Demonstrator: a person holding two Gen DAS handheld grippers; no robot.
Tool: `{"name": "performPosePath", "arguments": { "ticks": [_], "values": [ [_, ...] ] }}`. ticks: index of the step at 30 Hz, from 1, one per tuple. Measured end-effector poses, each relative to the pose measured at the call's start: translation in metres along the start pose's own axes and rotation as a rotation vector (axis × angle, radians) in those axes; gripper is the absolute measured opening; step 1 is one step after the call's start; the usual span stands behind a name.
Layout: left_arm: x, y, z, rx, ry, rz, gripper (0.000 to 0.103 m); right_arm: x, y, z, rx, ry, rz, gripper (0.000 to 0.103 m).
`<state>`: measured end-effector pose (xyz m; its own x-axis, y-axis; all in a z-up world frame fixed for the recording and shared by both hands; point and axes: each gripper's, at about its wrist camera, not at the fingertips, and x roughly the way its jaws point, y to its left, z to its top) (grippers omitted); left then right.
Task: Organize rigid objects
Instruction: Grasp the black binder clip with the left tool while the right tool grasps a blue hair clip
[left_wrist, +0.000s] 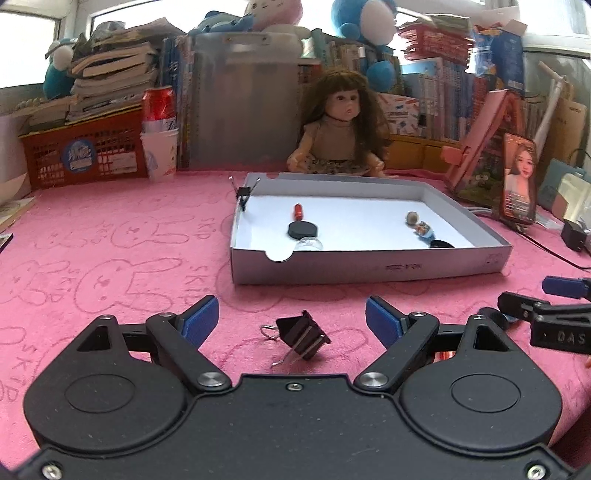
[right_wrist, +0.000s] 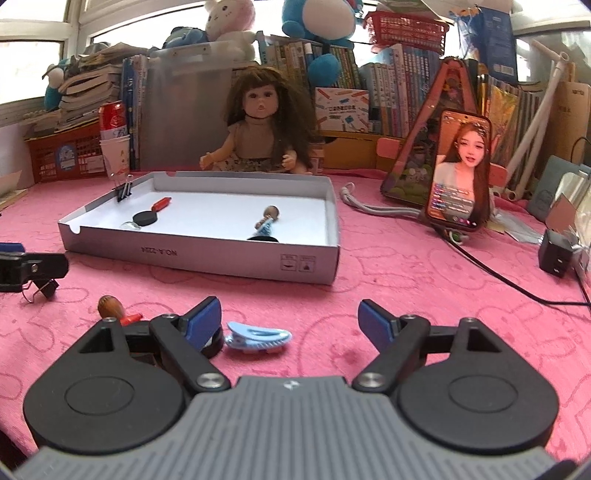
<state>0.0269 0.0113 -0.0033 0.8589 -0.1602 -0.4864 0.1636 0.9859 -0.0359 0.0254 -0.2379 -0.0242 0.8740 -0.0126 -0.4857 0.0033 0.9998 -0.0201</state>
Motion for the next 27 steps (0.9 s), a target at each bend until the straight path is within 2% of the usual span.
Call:
{"name": "performPosePath", "arguments": {
  "ticks": [6, 19, 27],
  "values": [
    [0.001, 0.001, -0.007, -0.053, 0.01, -0.039, 0.087, 0.0, 0.0, -0.006, -0.019, -0.009, -0.03, 0.09],
    [0.01, -0.005, -0.019, -0.043, 0.029, 0.019, 0.087, 0.001, 0.003, -0.011, -0.031, 0.002, -0.018, 0.09],
    [0.012, -0.013, -0.022, 0.006, 0.025, 0.049, 0.085, 0.002, 0.002, -0.011, -0.036, 0.012, 0.005, 0.089]
  ]
}}
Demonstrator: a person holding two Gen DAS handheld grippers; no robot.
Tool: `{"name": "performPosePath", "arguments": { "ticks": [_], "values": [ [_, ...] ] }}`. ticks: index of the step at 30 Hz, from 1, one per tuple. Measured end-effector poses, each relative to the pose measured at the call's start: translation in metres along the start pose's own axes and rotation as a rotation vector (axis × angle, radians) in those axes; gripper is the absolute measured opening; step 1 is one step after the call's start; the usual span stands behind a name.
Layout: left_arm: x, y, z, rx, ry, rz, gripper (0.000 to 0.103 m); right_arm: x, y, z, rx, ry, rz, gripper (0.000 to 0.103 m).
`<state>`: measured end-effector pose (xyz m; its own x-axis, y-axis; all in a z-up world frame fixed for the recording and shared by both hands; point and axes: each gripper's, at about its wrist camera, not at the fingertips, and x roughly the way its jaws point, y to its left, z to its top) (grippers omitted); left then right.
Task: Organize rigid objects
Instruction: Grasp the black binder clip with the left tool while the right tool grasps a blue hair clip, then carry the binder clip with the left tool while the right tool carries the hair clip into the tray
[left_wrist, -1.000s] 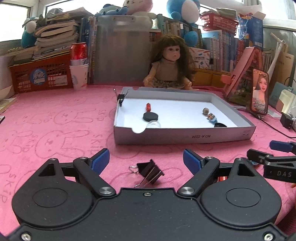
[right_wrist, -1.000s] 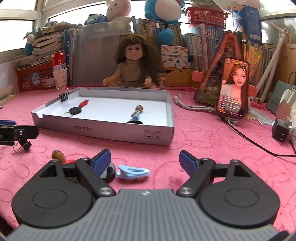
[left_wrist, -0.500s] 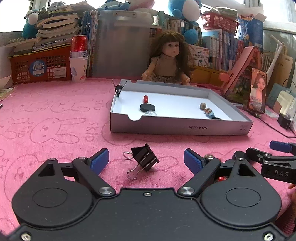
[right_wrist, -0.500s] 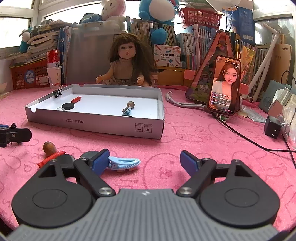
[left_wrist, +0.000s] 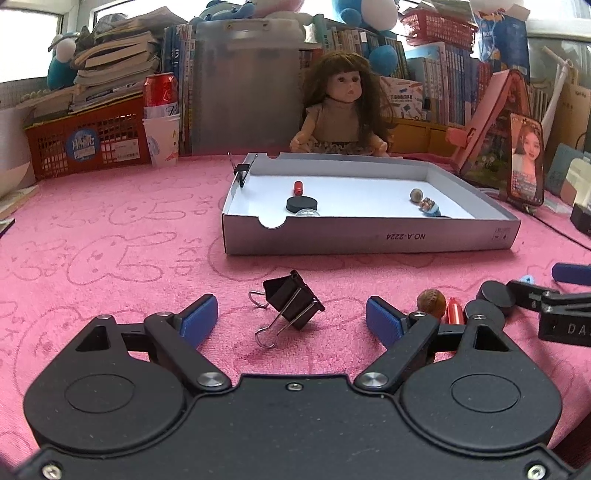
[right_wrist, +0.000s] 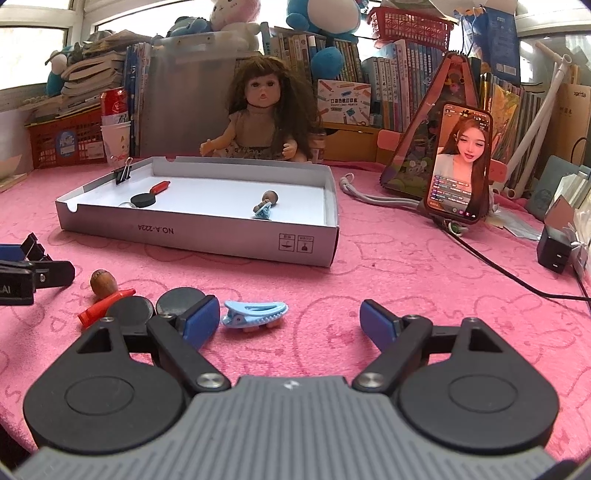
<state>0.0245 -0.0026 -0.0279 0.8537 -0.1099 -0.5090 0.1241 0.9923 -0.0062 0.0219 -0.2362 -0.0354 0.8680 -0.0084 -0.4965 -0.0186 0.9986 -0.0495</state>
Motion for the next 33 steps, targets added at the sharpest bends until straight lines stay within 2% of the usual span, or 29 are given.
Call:
{"name": "performPosePath", "arguments": {
  "ticks": [4, 7, 11, 14, 16, 19, 33],
  "values": [
    [-0.005, 0.003, 0.001, -0.021, -0.017, -0.013, 0.066, 0.0, -0.002, 0.0, 0.005, 0.003, 0.021, 0.088],
    [-0.01, 0.003, 0.003, -0.031, -0.039, -0.025, 0.058, -0.001, -0.002, 0.002, -0.005, 0.002, 0.041, 0.082],
    [-0.013, -0.002, 0.005, 0.004, -0.055, -0.026, 0.046, -0.004, 0.001, 0.003, -0.035, -0.004, 0.063, 0.075],
    [-0.013, -0.005, 0.005, 0.007, -0.053, -0.023, 0.036, -0.005, 0.002, 0.003, -0.031, 0.004, 0.085, 0.062],
    [-0.014, -0.007, 0.005, 0.02, -0.063, -0.008, 0.028, -0.006, 0.003, 0.003, -0.026, 0.002, 0.095, 0.049],
    [-0.015, -0.008, 0.005, 0.037, -0.069, -0.004, 0.023, -0.008, 0.005, 0.002, -0.034, -0.001, 0.102, 0.043],
    [-0.022, -0.009, 0.007, 0.047, -0.078, -0.008, 0.019, -0.014, 0.004, 0.009, -0.011, -0.042, 0.096, 0.042]
  ]
}}
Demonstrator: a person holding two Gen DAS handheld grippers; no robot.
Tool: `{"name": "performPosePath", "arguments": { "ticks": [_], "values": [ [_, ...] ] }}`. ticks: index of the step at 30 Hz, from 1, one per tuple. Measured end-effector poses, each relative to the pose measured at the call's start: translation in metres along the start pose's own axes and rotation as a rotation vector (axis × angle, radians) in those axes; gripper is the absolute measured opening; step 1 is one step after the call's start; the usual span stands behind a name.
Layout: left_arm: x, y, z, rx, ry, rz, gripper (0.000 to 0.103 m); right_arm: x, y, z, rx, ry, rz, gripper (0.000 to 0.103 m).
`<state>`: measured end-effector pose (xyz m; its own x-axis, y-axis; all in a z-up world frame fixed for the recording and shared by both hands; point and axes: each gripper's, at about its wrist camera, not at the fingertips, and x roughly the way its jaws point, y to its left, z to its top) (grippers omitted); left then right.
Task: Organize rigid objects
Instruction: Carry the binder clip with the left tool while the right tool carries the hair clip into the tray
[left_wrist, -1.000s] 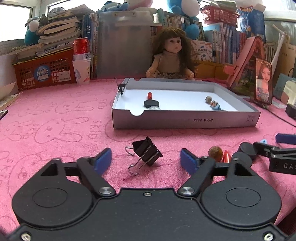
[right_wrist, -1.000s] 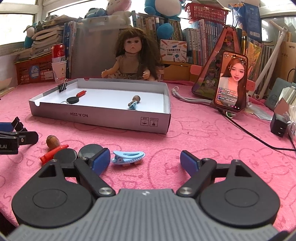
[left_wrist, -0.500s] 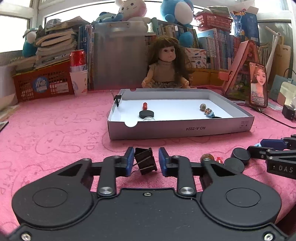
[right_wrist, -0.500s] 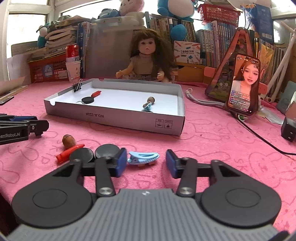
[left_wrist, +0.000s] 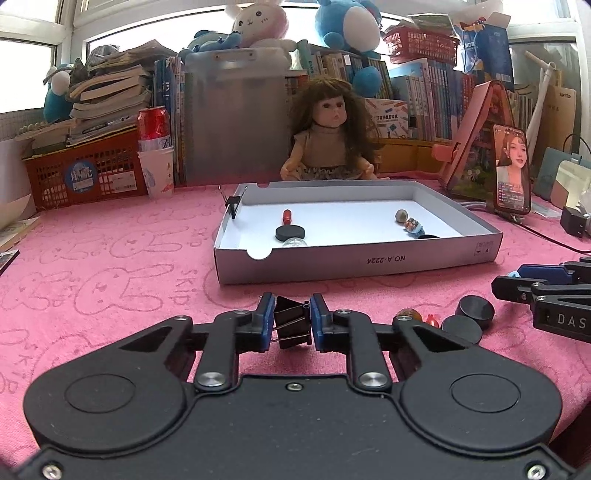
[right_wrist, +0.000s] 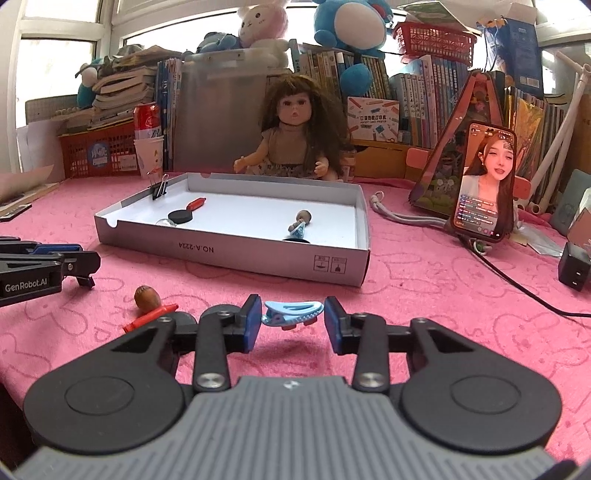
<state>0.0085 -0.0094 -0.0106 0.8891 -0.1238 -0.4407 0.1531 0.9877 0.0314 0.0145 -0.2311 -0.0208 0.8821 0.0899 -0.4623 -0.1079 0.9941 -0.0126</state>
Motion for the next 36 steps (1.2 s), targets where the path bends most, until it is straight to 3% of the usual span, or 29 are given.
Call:
{"name": "performPosePath", "arguments": {
  "ticks": [19, 36],
  "values": [
    [0.003, 0.009, 0.044, -0.049, -0.029, -0.042, 0.019, 0.008, -0.008, 0.027, 0.091, -0.01, -0.019, 0.042],
    [0.045, 0.011, 0.095, -0.078, -0.003, -0.137, 0.019, 0.036, -0.024, 0.065, 0.211, 0.02, 0.054, 0.042]
  ]
}}
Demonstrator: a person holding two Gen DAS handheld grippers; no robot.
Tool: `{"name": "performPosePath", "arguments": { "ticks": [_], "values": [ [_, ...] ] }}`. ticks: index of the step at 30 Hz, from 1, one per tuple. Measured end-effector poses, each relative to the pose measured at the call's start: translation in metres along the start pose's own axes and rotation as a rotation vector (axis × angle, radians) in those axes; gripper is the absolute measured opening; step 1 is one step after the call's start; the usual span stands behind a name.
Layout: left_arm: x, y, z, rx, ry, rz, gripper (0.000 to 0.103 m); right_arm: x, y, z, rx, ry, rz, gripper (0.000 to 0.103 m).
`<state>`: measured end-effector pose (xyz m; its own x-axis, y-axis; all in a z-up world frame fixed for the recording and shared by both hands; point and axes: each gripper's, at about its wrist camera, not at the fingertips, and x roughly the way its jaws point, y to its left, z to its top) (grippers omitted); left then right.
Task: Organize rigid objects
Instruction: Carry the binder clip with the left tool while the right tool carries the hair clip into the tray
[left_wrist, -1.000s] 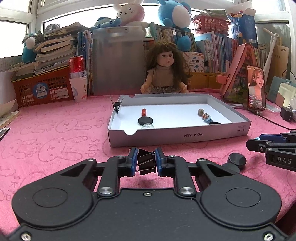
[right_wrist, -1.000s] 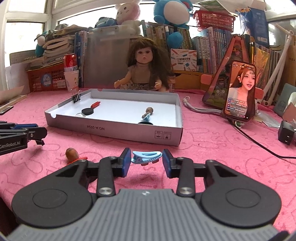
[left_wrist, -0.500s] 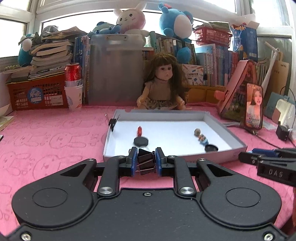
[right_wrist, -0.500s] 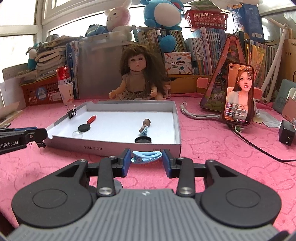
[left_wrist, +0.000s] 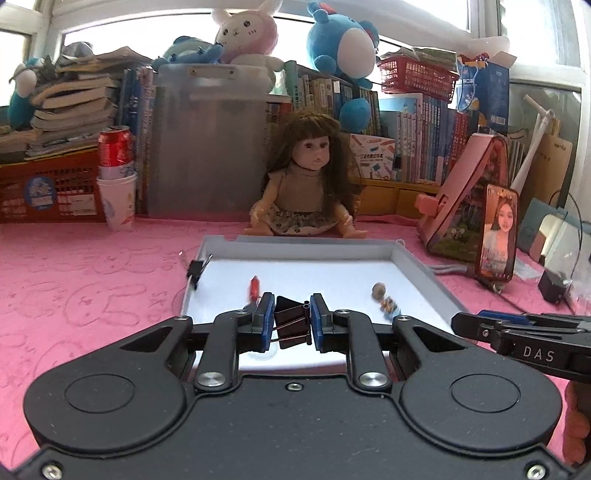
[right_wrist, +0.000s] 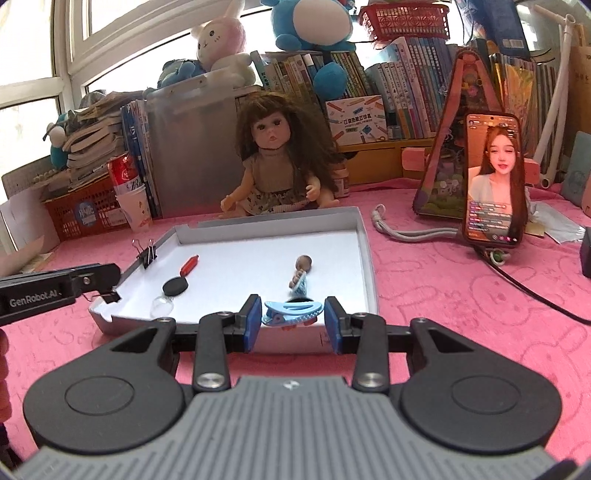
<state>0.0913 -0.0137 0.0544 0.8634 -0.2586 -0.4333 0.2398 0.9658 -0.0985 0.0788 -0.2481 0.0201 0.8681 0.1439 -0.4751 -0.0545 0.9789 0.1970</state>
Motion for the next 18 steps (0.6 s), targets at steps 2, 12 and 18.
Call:
{"name": "performPosePath", "arguments": {
  "ticks": [2, 12, 18],
  "values": [
    [0.011, 0.002, 0.013, 0.002, 0.016, -0.019, 0.019, 0.009, -0.004, 0.014, 0.027, 0.025, 0.02, 0.042],
    [0.091, 0.021, 0.07, -0.092, 0.127, -0.051, 0.019, 0.076, -0.026, 0.069, 0.14, 0.146, 0.044, 0.042],
    [0.142, 0.031, 0.076, -0.118, 0.184, 0.008, 0.019, 0.115, -0.033, 0.074, 0.153, 0.196, 0.0, 0.042]
  ]
}}
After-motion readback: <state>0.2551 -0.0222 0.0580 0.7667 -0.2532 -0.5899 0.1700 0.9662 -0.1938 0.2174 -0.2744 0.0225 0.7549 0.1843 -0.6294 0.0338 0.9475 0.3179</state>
